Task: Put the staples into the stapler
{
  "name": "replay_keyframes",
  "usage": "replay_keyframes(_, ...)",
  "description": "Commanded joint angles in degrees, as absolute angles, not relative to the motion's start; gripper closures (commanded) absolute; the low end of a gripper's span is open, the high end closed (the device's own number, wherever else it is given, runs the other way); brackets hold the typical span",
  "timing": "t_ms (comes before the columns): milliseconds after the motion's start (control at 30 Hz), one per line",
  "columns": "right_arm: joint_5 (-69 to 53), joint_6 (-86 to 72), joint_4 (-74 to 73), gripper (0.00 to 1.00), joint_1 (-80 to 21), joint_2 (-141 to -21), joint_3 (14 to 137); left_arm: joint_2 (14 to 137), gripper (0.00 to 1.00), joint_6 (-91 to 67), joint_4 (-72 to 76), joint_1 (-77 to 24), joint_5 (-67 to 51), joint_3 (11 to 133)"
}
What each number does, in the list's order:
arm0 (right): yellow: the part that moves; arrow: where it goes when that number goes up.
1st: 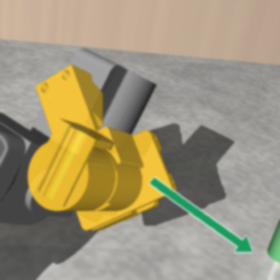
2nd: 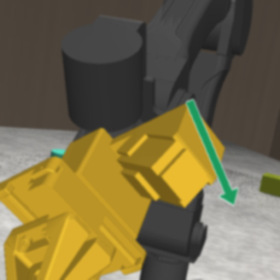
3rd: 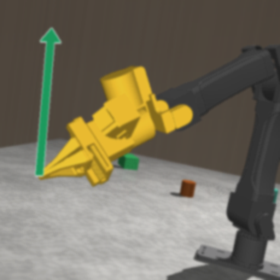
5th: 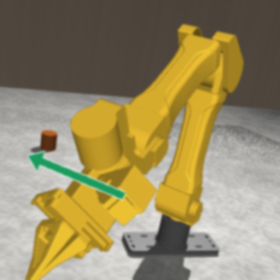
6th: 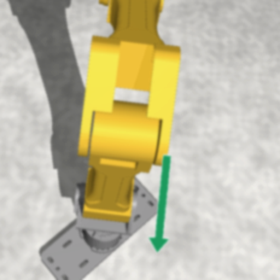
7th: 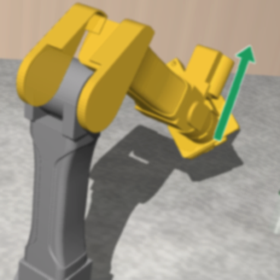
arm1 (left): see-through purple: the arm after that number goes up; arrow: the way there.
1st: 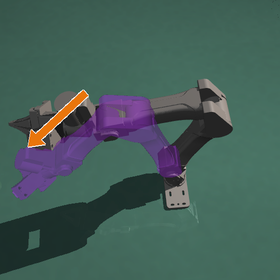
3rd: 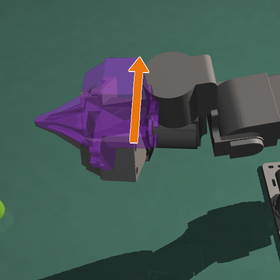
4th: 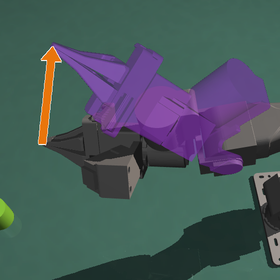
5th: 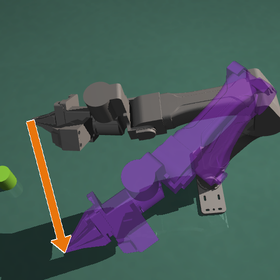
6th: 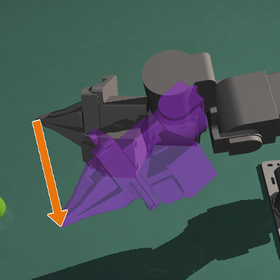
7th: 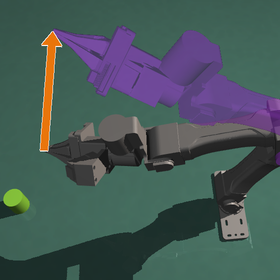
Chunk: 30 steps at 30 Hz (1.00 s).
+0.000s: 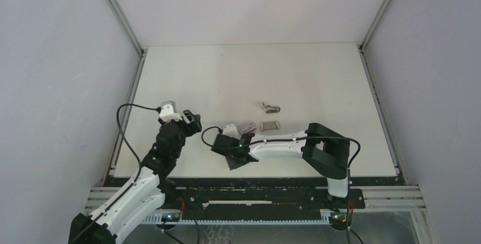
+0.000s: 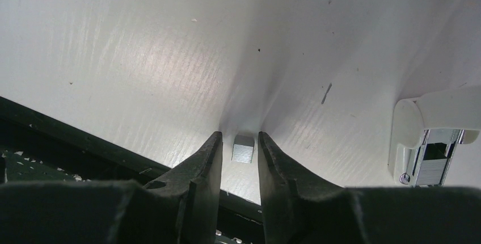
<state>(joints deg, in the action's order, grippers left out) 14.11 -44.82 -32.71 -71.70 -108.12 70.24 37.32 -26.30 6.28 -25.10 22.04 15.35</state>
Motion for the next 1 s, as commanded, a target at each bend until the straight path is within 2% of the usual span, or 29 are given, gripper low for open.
replay_keyframes(0,15.57,-45.44,-33.39,0.75,-72.49,-108.28,72.7,36.48,0.22,-25.21,7.47,-24.87,23.03,14.15)
replay_keyframes(433,17.22,-45.79,-36.12,0.77,-73.43,-108.62,73.45,35.65,0.21,-25.22,7.31,-24.88,23.02,14.06)
replay_keyframes(767,17.34,-45.69,-35.43,0.86,-73.56,-109.07,73.48,35.13,0.21,-25.16,7.21,-24.91,22.76,13.9)
replay_keyframes(967,17.3,-42.28,-33.7,0.88,-73.12,-103.83,73.42,36.76,0.21,-24.76,9.17,-24.87,19.01,13.9)
